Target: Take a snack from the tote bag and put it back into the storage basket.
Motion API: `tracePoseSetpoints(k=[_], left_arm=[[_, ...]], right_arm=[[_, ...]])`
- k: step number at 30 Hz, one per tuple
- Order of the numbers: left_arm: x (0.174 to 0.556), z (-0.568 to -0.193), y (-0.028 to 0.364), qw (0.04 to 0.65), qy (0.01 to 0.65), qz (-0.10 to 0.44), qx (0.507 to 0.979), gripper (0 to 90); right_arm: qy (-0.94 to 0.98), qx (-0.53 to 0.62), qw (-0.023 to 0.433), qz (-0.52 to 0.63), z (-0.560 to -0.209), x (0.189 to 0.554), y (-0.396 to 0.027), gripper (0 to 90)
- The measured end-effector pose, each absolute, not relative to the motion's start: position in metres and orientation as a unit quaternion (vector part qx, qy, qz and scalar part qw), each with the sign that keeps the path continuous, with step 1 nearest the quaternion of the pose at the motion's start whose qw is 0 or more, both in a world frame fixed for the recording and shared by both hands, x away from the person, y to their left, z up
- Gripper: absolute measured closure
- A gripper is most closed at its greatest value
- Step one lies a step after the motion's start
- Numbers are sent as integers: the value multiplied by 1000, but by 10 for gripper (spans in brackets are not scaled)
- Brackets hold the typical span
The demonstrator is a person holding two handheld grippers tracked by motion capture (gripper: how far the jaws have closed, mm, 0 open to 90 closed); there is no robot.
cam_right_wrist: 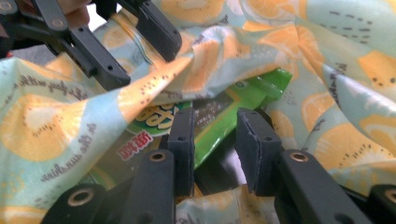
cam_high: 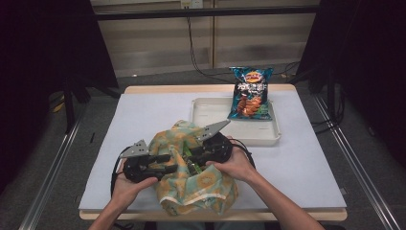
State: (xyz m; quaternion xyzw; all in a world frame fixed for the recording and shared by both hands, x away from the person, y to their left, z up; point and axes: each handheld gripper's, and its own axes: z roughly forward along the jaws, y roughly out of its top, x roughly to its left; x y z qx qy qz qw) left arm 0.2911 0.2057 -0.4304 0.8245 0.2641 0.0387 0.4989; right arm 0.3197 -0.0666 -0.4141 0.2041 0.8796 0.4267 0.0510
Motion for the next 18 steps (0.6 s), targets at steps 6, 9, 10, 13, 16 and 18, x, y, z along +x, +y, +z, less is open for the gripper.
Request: tracePoseSetpoints(k=[6, 9, 10, 13, 16, 18], left_arm=[[294, -433, 209, 494, 272, 44, 824, 479], [295, -433, 211, 492, 271, 48, 826, 481], [295, -433, 211, 491, 272, 48, 826, 482], [293, -433, 213, 487, 272, 50, 829, 485], [291, -432, 215, 485, 273, 51, 829, 485], [290, -432, 218, 484, 276, 52, 828, 485]], right_arm=[[880, 215, 58, 419, -416, 322, -73, 647], [881, 219, 67, 413, -416, 323, -77, 632], [880, 225, 67, 412, -417, 324, -79, 618], [873, 229, 53, 426, -417, 325, -79, 590], [870, 229, 46, 434, -415, 326, -76, 585], [867, 230, 36, 440, -414, 328, -72, 581]])
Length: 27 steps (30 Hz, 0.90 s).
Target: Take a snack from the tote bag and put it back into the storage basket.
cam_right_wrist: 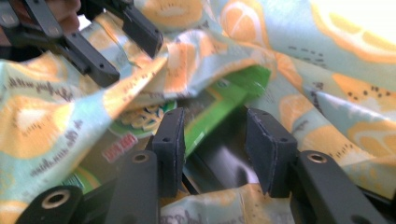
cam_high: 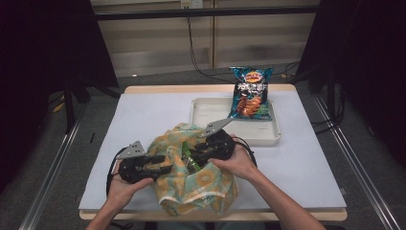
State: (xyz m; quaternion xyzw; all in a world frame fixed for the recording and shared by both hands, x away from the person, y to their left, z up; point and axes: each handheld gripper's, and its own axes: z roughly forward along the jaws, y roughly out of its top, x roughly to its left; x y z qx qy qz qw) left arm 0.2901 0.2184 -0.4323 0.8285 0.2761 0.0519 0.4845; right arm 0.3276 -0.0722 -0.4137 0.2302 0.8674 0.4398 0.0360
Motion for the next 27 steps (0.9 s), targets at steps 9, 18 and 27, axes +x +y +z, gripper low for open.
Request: tracePoseSetpoints(k=[9, 18, 27], left_arm=[[288, -433, 230, 479, 282, 59, 829, 487], [291, -434, 232, 479, 286, 56, 828, 486], [292, -437, 234, 478, 292, 55, 827, 482]], right_arm=[[869, 237, 24, 434, -417, 338, -55, 542], [868, 247, 19, 430, -421, 354, -44, 449], [860, 257, 21, 440, -429, 364, -42, 390]])
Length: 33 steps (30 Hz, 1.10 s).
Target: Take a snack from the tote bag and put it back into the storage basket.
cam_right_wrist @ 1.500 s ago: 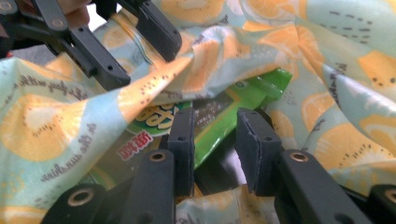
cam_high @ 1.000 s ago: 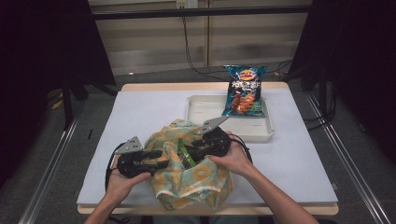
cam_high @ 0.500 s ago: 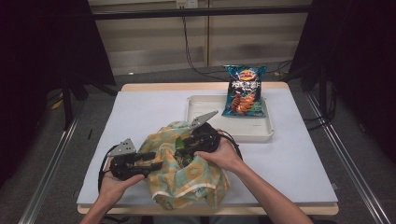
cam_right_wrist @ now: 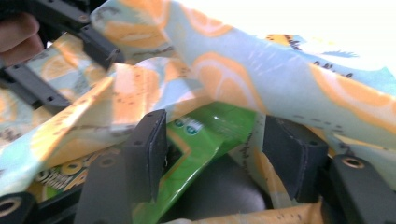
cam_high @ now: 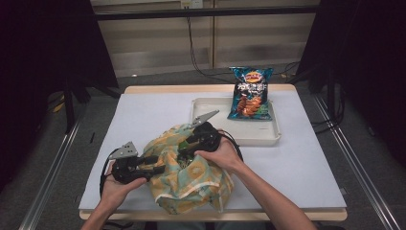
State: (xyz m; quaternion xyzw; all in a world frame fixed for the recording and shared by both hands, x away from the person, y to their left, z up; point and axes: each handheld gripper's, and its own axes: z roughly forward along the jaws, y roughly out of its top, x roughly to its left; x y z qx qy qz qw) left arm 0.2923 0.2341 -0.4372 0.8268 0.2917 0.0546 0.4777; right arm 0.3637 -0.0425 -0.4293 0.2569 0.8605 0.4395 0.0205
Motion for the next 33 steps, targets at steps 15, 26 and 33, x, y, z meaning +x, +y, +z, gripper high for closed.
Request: tracePoseSetpoints(k=[15, 26, 33], left_arm=[[294, -440, 235, 481, 293, 51, 825, 482], [292, -441, 234, 479, 293, 51, 826, 474], [291, -440, 233, 476, 285, 51, 831, 478]], right_arm=[[867, 252, -18, 429, -433, 368, -32, 348], [857, 243, -29, 453, -427, 364, -35, 528], [847, 241, -40, 473, -424, 360, -45, 665]])
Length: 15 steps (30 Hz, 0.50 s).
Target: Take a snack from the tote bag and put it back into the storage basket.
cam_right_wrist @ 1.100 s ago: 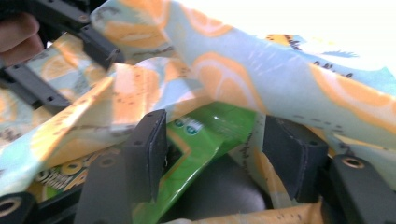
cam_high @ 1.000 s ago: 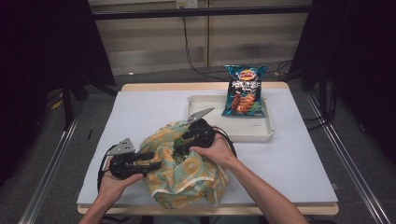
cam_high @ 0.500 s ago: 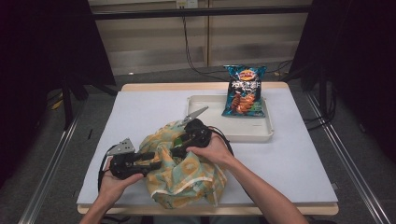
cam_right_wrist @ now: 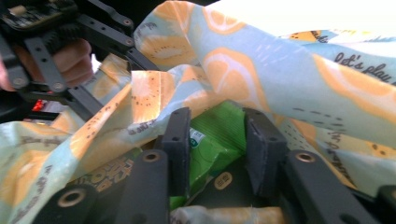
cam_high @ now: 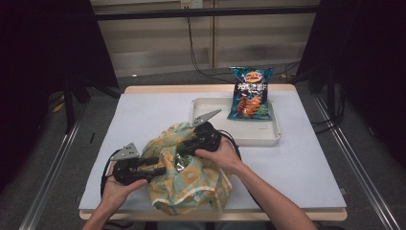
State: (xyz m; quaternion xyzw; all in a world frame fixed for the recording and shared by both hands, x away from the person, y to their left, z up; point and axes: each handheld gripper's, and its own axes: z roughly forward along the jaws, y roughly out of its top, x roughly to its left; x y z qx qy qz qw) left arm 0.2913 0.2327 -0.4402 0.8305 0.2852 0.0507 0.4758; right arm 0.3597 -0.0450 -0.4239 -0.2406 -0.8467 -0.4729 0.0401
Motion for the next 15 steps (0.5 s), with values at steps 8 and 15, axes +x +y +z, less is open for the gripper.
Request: tracePoseSetpoints(k=[8, 15], left_arm=[[292, -441, 232, 475, 284, 55, 831, 476], [292, -440, 233, 473, 288, 59, 831, 436]], right_arm=[[-847, -232, 35, -478, -421, 357, -50, 826], [-848, -231, 20, -477, -418, 352, -52, 887]])
